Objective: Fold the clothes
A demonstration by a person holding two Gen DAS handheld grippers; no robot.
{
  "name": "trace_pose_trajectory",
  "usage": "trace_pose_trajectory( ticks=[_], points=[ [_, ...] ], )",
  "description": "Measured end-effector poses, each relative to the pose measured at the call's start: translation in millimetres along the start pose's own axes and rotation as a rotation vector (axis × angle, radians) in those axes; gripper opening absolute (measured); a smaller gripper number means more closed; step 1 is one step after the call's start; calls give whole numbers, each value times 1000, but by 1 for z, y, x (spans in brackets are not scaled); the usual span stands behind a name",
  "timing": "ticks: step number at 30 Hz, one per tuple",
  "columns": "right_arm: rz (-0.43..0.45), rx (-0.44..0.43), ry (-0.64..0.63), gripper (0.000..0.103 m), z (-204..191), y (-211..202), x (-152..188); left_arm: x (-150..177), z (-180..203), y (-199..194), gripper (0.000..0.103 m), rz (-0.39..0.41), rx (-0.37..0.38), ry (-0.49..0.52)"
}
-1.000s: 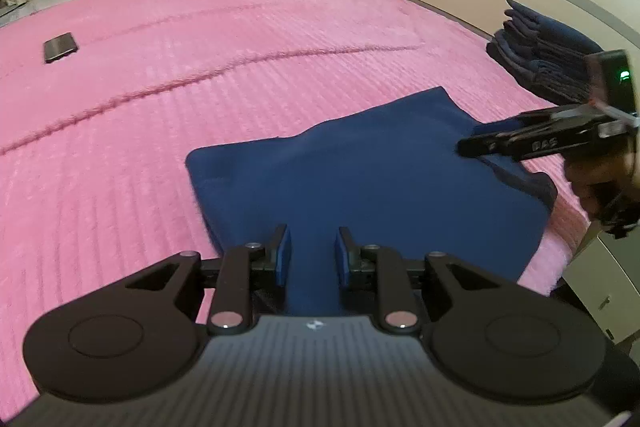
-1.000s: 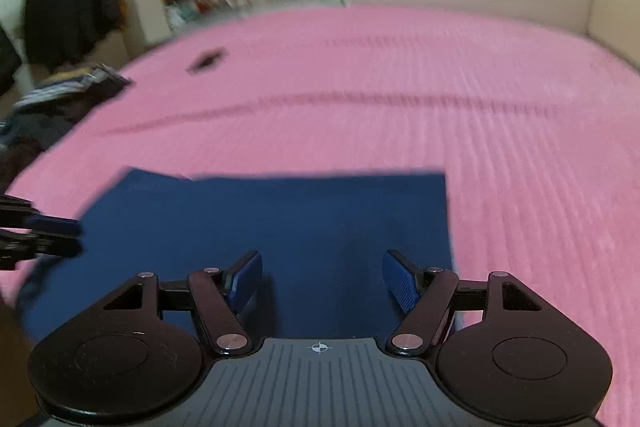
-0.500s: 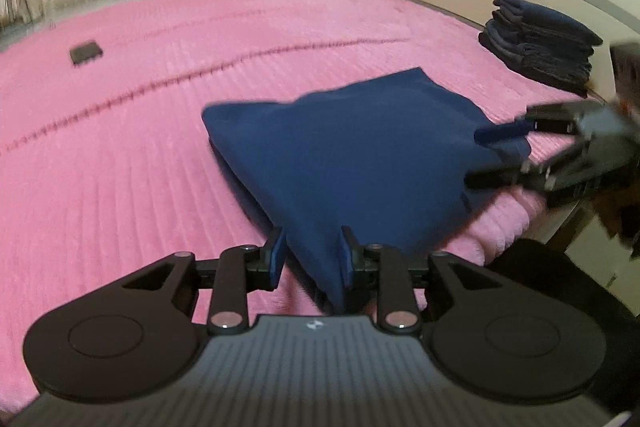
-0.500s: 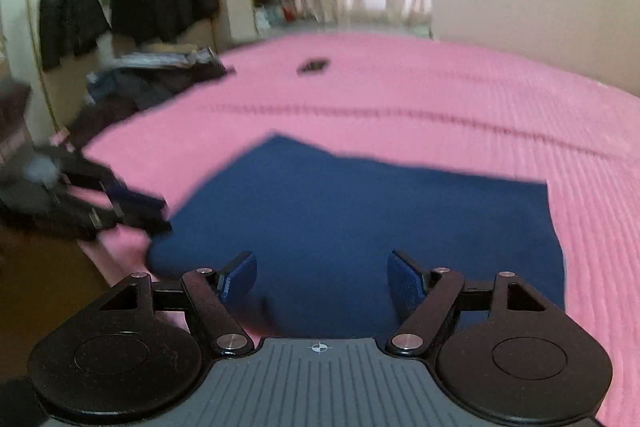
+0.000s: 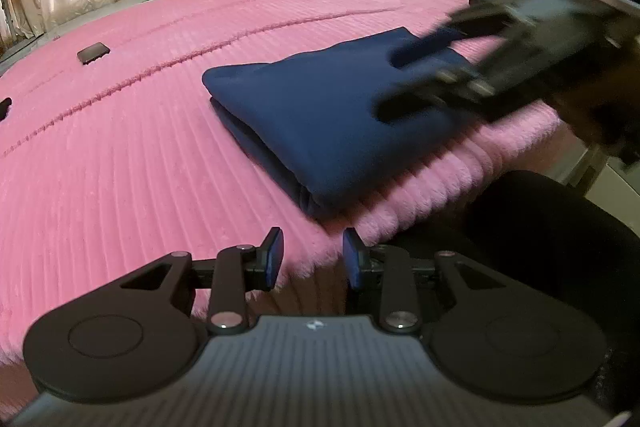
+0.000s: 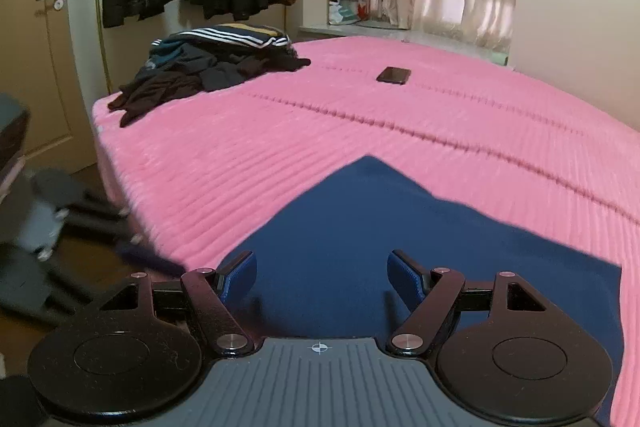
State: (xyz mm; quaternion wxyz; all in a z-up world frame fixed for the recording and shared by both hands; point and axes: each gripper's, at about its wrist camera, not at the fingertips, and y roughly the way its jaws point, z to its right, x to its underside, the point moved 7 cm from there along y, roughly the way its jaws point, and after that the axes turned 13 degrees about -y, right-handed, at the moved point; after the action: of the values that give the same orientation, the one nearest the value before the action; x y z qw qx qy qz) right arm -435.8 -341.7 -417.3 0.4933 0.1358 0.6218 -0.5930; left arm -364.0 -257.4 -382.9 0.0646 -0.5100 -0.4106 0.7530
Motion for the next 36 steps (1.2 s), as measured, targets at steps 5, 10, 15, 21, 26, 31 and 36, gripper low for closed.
trace_pose_trajectory(
  ticks=[5,10,15,21,26,31,36],
  points=[
    [-57,-51,24,75,1,28,20,1,-3,1,27,16,9,-6],
    [-40,-54,63,75,14,15,21,-6,-6,6,37,49,171,-16],
    [-37,-10,98,75,27,5,23,-24,-22,23,36,62,293,-34],
    [-35,3,86,83,24,6,27,-22,-22,44,23,-68,384,-71],
    [-19,34,59,86,18,8,36,-14,-35,45,12,-150,311,-190],
    [-12,64,49,86,28,-7,52,-13,-39,23,9,-106,232,-242],
    [28,129,177,86,44,-31,70,-39,-27,-2,10,-33,217,-215]
  ],
)
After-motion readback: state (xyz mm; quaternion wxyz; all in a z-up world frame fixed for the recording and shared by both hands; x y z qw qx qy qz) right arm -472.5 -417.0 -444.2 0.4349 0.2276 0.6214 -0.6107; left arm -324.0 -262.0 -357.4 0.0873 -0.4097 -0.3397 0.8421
